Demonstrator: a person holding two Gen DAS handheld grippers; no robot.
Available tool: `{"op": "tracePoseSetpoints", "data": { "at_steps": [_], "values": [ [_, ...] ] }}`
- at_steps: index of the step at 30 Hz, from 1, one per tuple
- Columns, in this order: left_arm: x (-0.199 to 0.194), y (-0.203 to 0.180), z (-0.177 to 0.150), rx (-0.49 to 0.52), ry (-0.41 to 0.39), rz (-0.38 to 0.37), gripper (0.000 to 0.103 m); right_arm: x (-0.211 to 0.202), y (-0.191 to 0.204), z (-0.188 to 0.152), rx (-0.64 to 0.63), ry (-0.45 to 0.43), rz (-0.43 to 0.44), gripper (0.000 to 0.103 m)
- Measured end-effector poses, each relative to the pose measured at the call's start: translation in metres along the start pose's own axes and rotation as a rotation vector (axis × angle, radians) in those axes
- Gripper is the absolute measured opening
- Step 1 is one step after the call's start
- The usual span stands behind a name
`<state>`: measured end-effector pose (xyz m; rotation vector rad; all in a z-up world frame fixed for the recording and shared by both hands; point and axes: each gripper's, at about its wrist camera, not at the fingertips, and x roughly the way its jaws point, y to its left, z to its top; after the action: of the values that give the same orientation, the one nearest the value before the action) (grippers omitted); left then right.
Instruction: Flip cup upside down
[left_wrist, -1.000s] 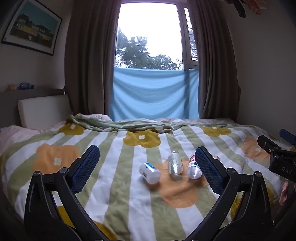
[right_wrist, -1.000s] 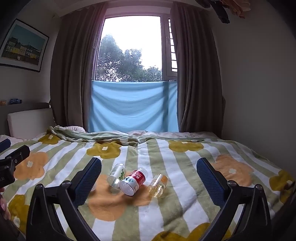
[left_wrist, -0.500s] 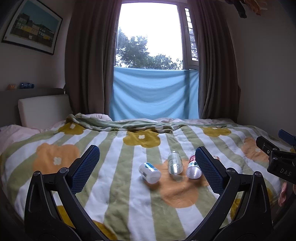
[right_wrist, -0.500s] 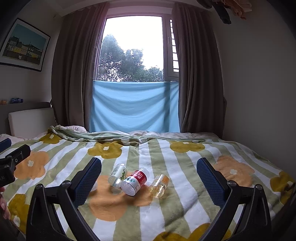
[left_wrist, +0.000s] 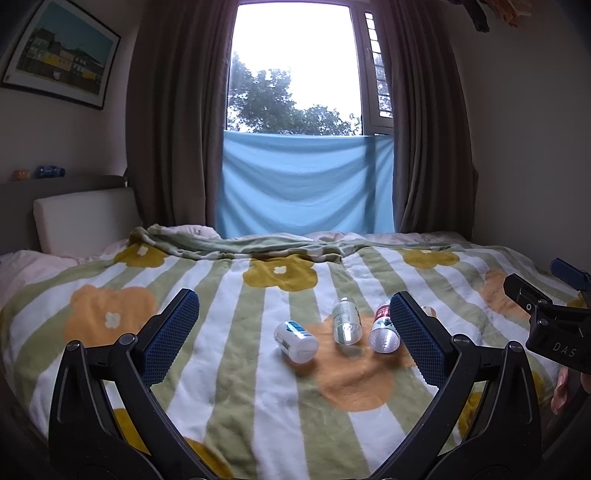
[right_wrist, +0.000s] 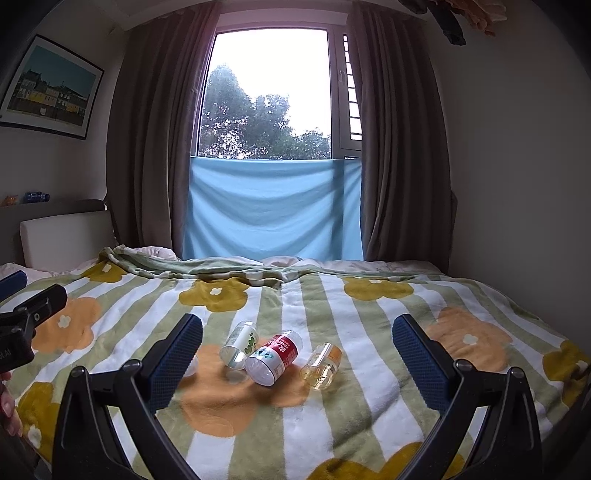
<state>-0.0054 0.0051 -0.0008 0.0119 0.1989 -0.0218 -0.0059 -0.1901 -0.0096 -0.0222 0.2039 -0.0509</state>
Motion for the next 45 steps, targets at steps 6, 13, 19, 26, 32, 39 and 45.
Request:
{"op": "tracePoseSetpoints", "data": {
  "at_steps": [6, 13, 19, 26, 32, 39, 45],
  "values": [
    [0.002, -0.0019, -0.0017, -0.006, 0.01, -0.008, 0.103, -0.0022, 0.0024, -0.0026, -0.005, 0.0, 0.004, 0.103],
    [0.0029, 0.0026, -0.0015, -0.021, 0.014, -0.01, 0.103, -0.0022, 0.0002, -0.0034, -0.005, -0.001, 0.004, 0.103],
    [0.0031, 0.0049, -0.0023, -0.027, 0.016, -0.008, 0.103, -0.0017, 0.0012, -0.0019, -0.006, 0.002, 0.004, 0.103],
    [0.0027, 0.006, -0.0043, -0.028, 0.021, -0.007, 0.103, -0.0023, 0.0022, -0.0021, -0.007, 0.001, 0.002, 0.103],
    [0.0008, 0.004, -0.0051, -0.027, 0.02, -0.007, 0.103, -0.0022, 0.0026, -0.0018, -0.007, 0.001, 0.002, 0.103],
    [0.0, 0.0032, -0.0044, -0.029, 0.026, -0.015, 0.103, -0.0019, 0.0032, -0.0023, -0.008, 0.001, 0.001, 0.103],
    [0.0001, 0.0022, -0.004, -0.032, 0.027, -0.017, 0.103, -0.0019, 0.0037, -0.0031, -0.008, 0.0, 0.002, 0.103]
  ]
}}
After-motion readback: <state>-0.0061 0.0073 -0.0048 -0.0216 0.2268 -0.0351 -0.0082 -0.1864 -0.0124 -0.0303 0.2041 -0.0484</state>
